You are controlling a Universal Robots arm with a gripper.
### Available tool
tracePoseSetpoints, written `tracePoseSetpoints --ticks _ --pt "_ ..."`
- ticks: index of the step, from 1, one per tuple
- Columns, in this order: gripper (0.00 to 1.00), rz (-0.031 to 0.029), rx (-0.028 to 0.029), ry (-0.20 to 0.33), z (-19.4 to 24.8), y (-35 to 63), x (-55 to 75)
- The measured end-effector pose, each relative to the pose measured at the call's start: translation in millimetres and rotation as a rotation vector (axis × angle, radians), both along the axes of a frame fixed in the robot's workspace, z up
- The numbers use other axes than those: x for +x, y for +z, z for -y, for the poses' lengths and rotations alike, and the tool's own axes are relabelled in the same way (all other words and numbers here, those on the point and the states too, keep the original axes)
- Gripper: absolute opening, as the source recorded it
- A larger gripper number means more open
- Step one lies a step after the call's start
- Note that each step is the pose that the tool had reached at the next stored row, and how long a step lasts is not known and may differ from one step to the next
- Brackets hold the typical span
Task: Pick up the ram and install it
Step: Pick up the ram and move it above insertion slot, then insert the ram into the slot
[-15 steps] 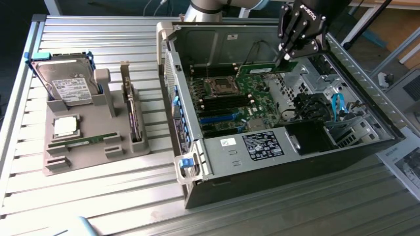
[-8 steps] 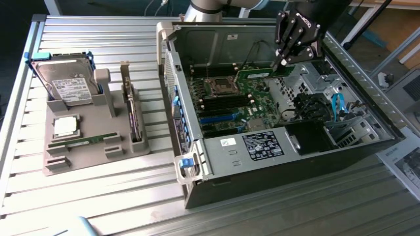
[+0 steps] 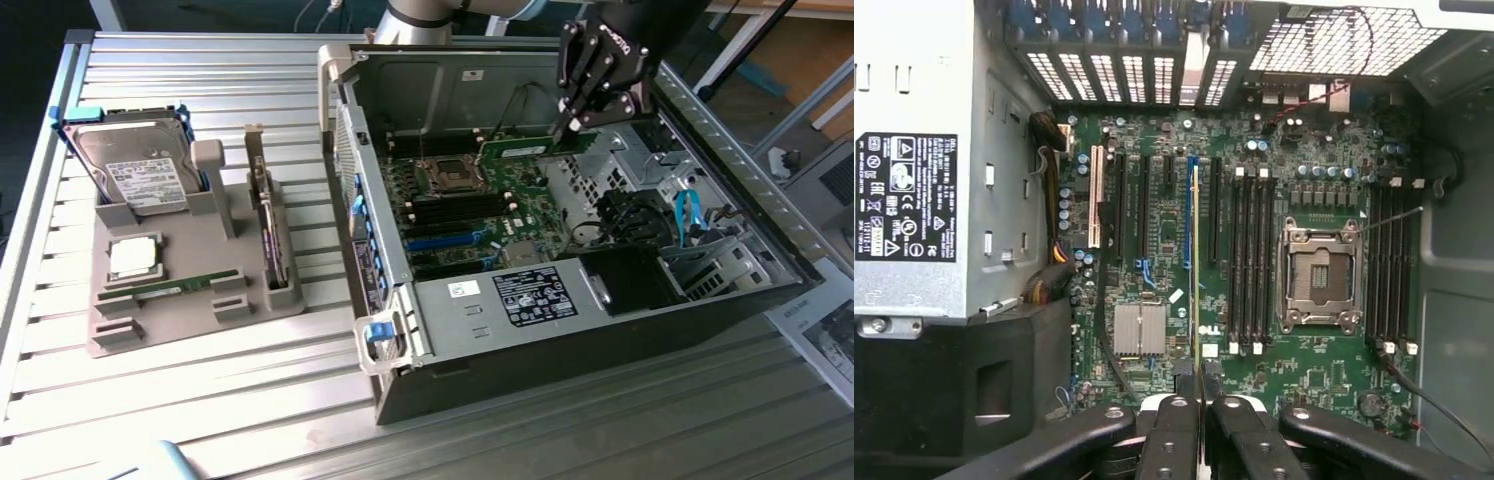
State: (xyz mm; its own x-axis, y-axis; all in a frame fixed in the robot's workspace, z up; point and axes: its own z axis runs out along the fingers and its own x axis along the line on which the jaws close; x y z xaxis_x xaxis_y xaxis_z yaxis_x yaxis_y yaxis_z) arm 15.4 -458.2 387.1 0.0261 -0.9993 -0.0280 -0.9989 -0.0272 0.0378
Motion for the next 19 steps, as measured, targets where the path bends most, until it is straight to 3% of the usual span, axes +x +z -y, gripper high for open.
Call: tracePoseSetpoints --ticks 12,19 --pt "0.12 0.0000 0.0000 0.000 -31.3 -3.9 0.0" --pt "0.12 0.0000 0.0000 0.000 -32.3 -4.0 0.0"
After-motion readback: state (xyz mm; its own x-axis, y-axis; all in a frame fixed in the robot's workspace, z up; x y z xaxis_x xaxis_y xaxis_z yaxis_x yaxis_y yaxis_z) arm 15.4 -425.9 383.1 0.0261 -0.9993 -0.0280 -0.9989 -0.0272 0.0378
